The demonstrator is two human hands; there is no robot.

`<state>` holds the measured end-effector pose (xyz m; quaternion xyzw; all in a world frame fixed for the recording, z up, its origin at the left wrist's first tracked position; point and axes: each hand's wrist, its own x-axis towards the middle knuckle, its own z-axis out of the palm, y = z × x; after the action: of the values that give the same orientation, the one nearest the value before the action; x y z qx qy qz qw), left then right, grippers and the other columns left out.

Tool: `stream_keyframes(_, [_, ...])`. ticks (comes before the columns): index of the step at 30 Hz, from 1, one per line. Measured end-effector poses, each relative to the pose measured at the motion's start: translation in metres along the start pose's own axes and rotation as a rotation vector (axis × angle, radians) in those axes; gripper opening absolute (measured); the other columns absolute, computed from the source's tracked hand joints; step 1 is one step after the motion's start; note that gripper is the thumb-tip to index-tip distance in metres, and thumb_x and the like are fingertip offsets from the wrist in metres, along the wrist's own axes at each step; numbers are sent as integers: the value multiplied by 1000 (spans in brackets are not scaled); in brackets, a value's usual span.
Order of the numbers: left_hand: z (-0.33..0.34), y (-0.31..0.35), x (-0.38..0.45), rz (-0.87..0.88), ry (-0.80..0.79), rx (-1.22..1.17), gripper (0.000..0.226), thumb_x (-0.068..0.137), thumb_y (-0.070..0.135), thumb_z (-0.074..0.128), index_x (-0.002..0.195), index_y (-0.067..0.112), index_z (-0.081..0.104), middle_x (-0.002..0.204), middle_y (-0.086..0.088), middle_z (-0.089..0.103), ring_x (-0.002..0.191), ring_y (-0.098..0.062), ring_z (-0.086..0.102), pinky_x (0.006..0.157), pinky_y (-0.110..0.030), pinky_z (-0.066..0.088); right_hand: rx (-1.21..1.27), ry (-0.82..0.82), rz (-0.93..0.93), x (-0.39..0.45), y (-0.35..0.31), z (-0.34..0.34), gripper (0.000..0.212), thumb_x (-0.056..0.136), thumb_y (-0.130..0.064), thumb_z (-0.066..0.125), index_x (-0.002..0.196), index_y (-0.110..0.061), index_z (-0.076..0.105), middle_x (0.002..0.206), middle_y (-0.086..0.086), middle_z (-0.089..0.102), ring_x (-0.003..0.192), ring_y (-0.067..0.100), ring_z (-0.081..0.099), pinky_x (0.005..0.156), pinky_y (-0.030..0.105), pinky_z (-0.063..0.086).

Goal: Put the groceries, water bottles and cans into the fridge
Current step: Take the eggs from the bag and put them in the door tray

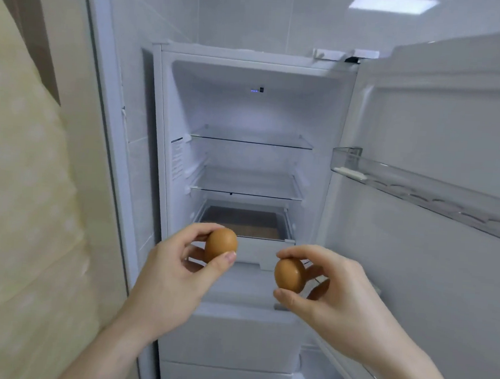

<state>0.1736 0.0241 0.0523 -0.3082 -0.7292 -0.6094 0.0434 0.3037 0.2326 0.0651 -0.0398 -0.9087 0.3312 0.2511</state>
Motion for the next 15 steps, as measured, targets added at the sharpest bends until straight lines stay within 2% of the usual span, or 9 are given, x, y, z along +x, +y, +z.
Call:
stream_keyframes(2, [0, 0, 28, 48, -34, -13, 26, 84, 31, 80, 107, 37, 69, 103, 18, 72, 87, -11, 70, 71, -18, 52, -23, 35, 6, 18, -7, -4, 36, 78, -32, 85, 107, -45, 67, 107, -26, 66, 91, 2, 64, 68, 14, 51])
stream_keyframes(5, [3, 4, 69, 124, -85, -32, 25, 84, 27, 80, 105, 35, 69, 100, 21, 72, 90, -6, 70, 76, -16, 52, -67, 92, 2, 41, -20, -15, 36, 78, -28, 85, 106, -44, 68, 104, -28, 65, 88, 2, 65, 67, 14, 52])
stream_keyframes(9, [15, 14, 124, 226, -142, -43, 28, 83, 33, 81, 109, 35, 69, 102, 15, 72, 92, -8, 70, 81, -23, 55, -115, 150, 9, 64, -34, -36, 37, 79, -28, 85, 106, -47, 67, 105, -36, 61, 81, 0, 65, 64, 13, 52])
stream_keyframes(12, [28, 29, 158, 285, -177, -60, 28, 83, 34, 80, 108, 36, 67, 102, 16, 71, 86, -9, 70, 75, -21, 55, -204, 198, 8, 78, -38, -55, 37, 79, -29, 85, 106, -47, 67, 103, -34, 62, 85, -3, 64, 68, 10, 51])
stream_keyframes(15, [41, 48, 188, 342, -219, -65, 28, 85, 35, 80, 110, 34, 67, 102, 15, 71, 77, -7, 69, 70, -12, 50, -269, 244, 30, 92, -42, -77, 35, 78, -31, 84, 105, -46, 67, 97, -33, 63, 75, -2, 64, 66, 10, 50])
